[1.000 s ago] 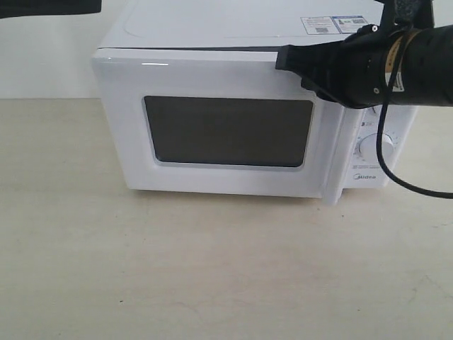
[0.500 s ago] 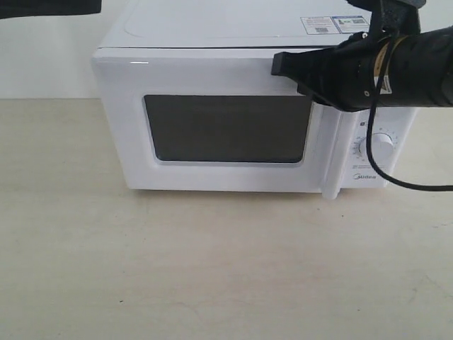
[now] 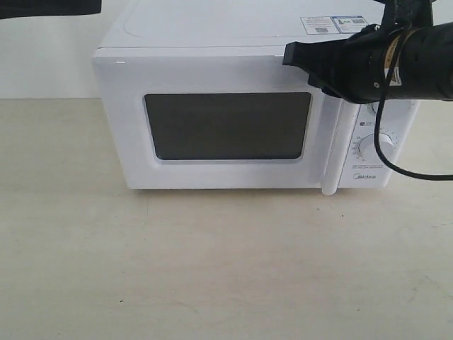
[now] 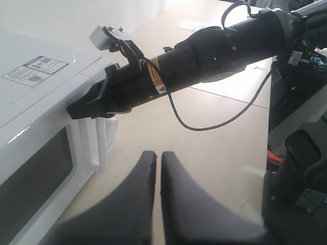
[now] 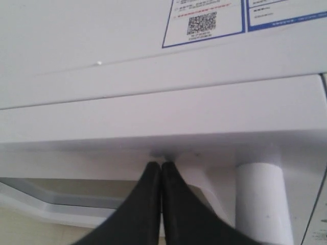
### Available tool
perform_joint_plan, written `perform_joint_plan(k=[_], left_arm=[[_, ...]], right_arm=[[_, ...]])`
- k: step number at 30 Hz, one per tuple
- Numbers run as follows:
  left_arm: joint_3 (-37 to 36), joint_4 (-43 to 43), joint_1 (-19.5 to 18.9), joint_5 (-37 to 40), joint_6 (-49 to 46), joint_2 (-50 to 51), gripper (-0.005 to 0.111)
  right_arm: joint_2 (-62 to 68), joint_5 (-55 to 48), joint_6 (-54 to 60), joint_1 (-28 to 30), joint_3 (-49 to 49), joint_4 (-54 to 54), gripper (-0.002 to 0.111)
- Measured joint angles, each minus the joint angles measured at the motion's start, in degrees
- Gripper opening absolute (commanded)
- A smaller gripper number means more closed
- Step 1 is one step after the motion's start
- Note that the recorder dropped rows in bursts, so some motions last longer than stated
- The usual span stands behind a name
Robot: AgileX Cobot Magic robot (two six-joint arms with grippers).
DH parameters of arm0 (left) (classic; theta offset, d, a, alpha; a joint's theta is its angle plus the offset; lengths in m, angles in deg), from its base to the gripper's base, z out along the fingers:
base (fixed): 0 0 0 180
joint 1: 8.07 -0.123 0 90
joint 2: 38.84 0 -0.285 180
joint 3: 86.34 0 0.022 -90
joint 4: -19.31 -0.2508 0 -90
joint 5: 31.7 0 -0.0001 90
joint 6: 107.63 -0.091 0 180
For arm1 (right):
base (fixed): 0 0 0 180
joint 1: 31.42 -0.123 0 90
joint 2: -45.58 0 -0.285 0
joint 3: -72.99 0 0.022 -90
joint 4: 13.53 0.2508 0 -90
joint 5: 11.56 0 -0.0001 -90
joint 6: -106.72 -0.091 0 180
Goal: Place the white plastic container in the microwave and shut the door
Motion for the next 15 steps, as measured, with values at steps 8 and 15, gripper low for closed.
perform_joint_plan(k=[8, 15], left_arm=[[0.0, 0.0, 0.0, -0.6, 0.0, 0.0, 0.004], [0.0, 0.0, 0.0, -1.2, 0.0, 0.0, 0.004]], right_arm=[[-6.9, -0.9, 3.0, -2.6, 1.3, 0.0, 0.000], [-16.1, -12.1, 5.2, -2.9, 3.8, -0.1, 0.000]])
